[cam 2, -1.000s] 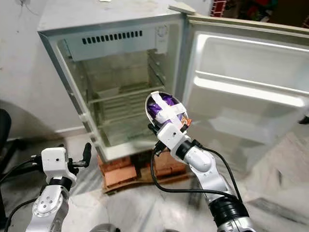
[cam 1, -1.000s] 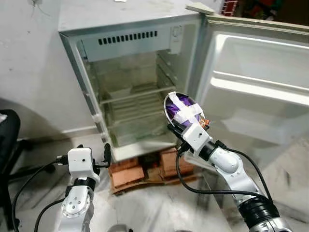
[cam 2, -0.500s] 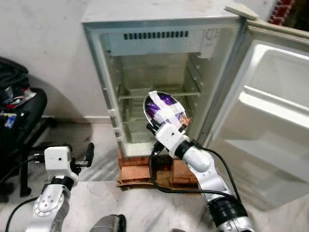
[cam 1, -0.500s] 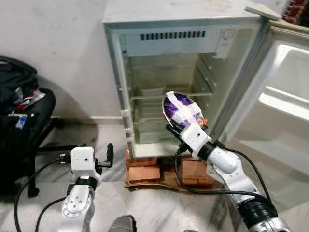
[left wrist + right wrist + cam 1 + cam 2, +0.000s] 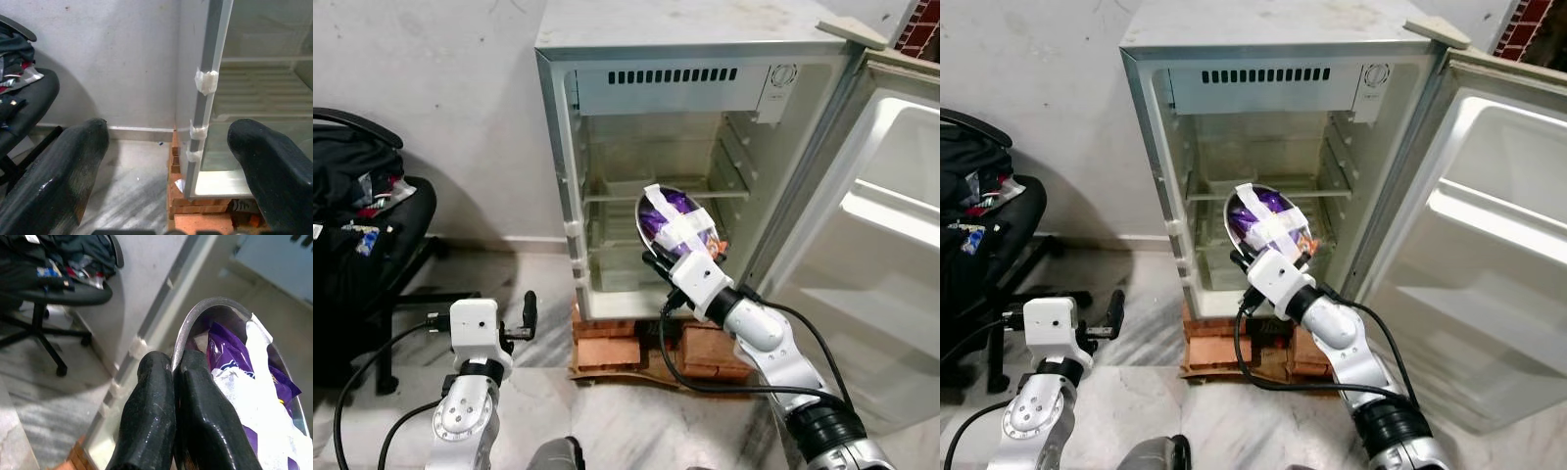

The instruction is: Restocking fridge

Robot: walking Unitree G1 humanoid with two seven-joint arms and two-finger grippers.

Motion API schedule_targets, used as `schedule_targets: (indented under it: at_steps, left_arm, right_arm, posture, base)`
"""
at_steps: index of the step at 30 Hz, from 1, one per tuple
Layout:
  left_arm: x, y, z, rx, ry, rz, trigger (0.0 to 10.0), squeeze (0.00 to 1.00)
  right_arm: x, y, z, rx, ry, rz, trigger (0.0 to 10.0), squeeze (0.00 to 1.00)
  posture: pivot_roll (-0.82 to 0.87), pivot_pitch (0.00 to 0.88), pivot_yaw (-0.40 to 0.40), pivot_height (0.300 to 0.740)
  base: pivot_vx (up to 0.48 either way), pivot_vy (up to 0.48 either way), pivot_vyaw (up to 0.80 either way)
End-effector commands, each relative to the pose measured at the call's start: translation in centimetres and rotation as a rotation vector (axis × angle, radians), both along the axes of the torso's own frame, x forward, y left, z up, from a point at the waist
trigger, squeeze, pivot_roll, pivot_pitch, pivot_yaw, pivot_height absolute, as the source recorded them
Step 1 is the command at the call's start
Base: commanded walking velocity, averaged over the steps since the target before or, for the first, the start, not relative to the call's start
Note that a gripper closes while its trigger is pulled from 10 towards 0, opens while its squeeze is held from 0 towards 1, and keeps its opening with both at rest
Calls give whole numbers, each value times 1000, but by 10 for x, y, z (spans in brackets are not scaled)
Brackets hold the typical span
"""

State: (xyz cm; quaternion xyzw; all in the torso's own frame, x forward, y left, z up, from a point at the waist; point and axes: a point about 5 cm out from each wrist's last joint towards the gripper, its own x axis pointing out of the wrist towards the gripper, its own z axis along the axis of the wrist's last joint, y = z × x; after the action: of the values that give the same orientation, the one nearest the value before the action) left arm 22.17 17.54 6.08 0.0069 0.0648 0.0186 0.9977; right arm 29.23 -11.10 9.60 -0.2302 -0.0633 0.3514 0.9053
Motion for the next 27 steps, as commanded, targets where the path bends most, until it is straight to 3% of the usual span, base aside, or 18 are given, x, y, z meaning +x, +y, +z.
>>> schedule_targets:
  at_steps: [1,27]
  left_arm:
    - [0,2,0,2,2,4,10000,0]
    - [0,-1,-1,-7,1,3,10000,0]
  right_arm:
    - [3,1,6,-8,-26,-4,10000,0]
    - [5,-1,4,-34,-20,3,10000,0]
  posture:
    - [14,61,2,740]
    - [5,73,-5,740]
  base:
    - [289,0,0]
    - [301,0,0]
